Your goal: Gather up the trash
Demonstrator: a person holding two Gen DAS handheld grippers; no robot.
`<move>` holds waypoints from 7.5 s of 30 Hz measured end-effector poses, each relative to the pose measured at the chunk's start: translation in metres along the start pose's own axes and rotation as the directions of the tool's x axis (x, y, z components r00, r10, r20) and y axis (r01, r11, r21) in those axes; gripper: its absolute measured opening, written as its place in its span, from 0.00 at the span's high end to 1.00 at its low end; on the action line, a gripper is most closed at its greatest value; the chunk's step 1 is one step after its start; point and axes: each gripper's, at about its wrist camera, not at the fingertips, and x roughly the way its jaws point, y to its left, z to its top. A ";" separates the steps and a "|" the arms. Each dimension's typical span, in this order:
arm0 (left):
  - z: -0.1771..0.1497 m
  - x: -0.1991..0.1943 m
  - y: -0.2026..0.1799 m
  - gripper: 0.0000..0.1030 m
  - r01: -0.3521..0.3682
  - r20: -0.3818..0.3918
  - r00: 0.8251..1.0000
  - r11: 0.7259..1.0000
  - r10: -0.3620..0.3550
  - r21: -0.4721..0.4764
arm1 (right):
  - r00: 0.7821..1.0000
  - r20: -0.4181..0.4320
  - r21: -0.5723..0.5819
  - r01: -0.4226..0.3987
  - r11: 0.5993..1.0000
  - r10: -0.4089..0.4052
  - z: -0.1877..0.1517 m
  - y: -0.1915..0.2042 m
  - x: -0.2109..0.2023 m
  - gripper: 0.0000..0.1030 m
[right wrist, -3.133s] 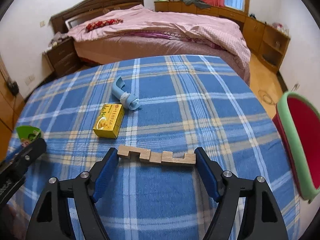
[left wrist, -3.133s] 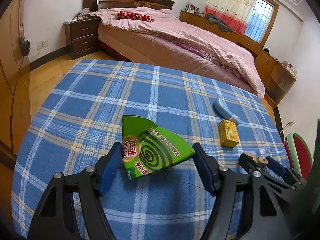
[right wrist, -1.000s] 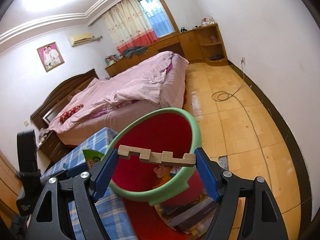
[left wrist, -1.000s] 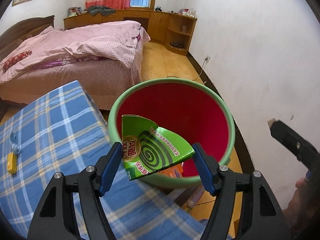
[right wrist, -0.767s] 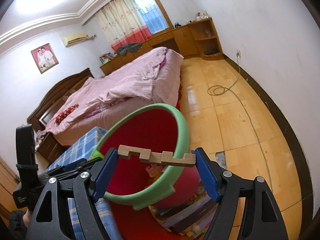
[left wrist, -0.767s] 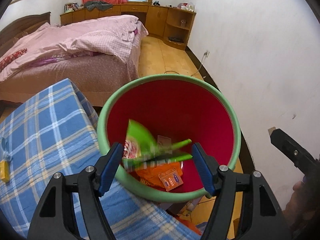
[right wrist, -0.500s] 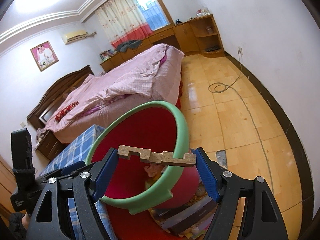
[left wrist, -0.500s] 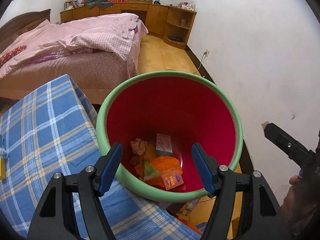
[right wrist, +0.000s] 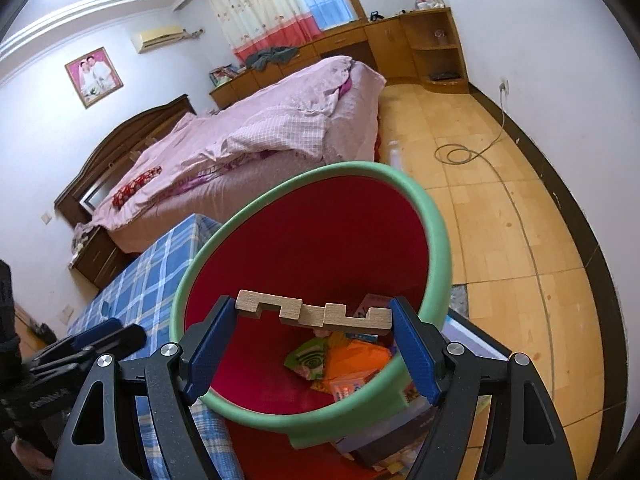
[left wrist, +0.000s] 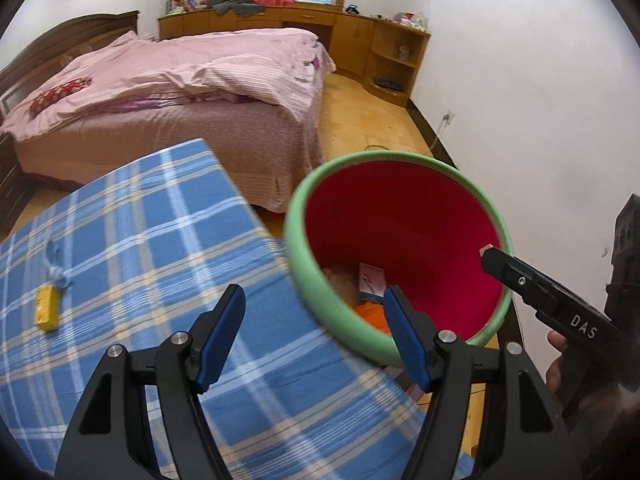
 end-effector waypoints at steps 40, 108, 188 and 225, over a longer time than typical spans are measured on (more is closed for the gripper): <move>-0.023 -0.013 0.208 0.34 -0.357 -0.092 0.934 0.904 0.345 -0.237 | 0.999 -0.018 0.048 -0.029 0.998 0.030 -0.050 0.044 -0.012 0.20; -0.098 -0.067 0.335 0.73 -0.436 -0.049 0.877 0.749 0.478 -0.500 | 0.914 -0.362 -0.508 -0.356 0.785 0.180 -0.082 0.353 0.190 0.83; 0.012 0.032 -0.041 0.73 -0.018 0.028 0.999 0.992 0.014 0.126 | 0.993 0.069 -0.080 -0.086 0.993 0.092 -0.026 -0.006 -0.022 0.84; -0.102 -0.139 0.091 0.55 -0.143 0.092 0.981 0.961 0.169 -0.238 | 0.963 -0.044 -0.189 -0.269 0.944 0.265 -0.104 0.140 -0.077 0.38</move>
